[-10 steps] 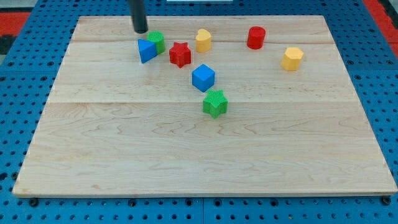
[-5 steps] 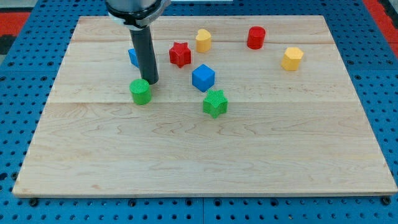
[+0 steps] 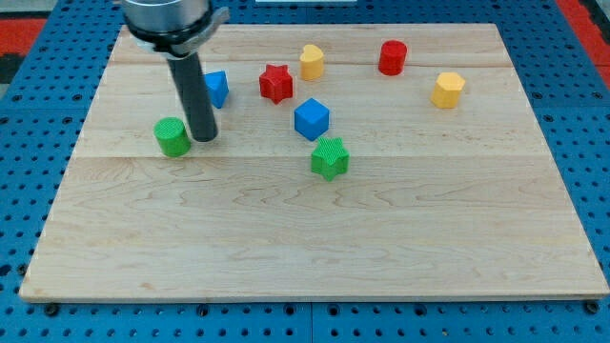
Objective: Arrange the green circle and triangle vertically
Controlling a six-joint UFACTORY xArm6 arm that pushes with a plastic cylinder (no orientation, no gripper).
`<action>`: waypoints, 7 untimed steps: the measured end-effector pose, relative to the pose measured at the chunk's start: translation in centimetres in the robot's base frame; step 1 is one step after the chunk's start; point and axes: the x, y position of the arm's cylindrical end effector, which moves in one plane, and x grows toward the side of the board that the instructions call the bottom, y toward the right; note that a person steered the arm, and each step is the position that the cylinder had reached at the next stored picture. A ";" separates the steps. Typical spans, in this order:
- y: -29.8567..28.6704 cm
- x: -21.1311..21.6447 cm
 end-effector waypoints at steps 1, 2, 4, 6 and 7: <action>4.6 -1.3; 5.8 -4.7; -4.1 -7.5; -4.8 -7.5; -4.8 -7.5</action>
